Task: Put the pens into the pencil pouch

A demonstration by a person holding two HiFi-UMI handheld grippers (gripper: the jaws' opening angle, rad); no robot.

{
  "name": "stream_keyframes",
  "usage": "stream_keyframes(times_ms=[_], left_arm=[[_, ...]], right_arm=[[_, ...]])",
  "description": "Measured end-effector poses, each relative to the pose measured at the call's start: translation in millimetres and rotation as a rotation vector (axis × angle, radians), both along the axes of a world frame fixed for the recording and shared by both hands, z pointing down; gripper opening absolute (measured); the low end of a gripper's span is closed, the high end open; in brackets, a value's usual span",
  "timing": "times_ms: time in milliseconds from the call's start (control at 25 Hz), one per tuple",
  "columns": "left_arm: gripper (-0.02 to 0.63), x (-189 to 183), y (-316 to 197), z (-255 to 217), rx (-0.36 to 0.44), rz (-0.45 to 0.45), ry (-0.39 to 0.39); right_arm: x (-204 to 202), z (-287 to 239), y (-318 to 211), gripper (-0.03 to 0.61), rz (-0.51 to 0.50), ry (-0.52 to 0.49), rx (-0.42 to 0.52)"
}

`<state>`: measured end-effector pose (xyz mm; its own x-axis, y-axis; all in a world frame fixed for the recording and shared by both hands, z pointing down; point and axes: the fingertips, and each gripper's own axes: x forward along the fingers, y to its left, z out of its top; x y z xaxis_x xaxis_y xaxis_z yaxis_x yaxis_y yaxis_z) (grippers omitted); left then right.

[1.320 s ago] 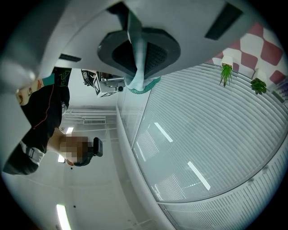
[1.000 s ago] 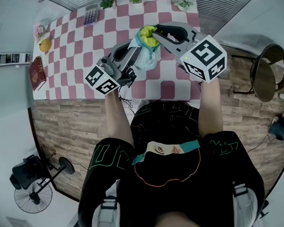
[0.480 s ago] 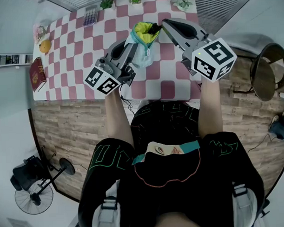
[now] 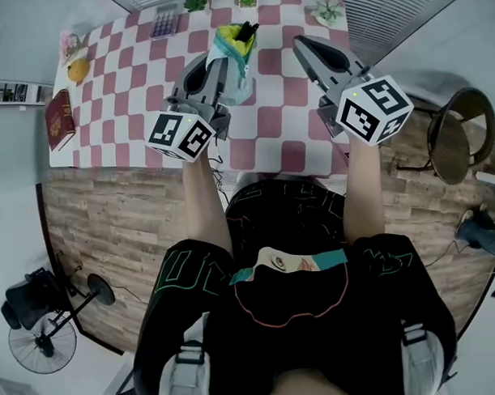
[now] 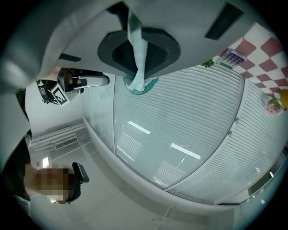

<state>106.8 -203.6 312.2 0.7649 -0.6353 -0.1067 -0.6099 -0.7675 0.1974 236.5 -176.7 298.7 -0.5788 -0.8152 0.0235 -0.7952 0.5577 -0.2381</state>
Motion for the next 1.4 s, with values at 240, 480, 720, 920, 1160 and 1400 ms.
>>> stream_keyframes(times_ms=[240, 480, 720, 920, 1160, 1400], left_arm=[[0.000, -46.2, -10.3, -3.2, -0.021, -0.188, -0.042], [0.000, -92.2, -18.8, -9.3, -0.035, -0.308, -0.074], [0.000, -135.5, -27.9, -24.6, -0.018, -0.389, -0.090], [0.000, -166.3, -38.1, -40.2, 0.012, -0.417, -0.102], [0.000, -190.1, -49.0, -44.8, 0.026, -0.413, -0.120], [0.000, -201.3, -57.1, -39.4, 0.029, -0.390, -0.120]], right_arm=[[-21.0, -1.6, -5.1, 0.002, 0.044, 0.015, -0.019], [-45.3, -2.4, -18.9, 0.002, 0.133, 0.053, -0.038], [-70.1, -14.5, -29.4, 0.002, 0.252, 0.147, -0.012], [-85.8, -27.6, -35.7, 0.002, 0.336, 0.146, 0.005], [-115.6, -40.4, -41.9, 0.002, 0.394, 0.241, 0.045], [-138.7, -40.2, -45.6, 0.002, 0.425, 0.240, 0.059]])
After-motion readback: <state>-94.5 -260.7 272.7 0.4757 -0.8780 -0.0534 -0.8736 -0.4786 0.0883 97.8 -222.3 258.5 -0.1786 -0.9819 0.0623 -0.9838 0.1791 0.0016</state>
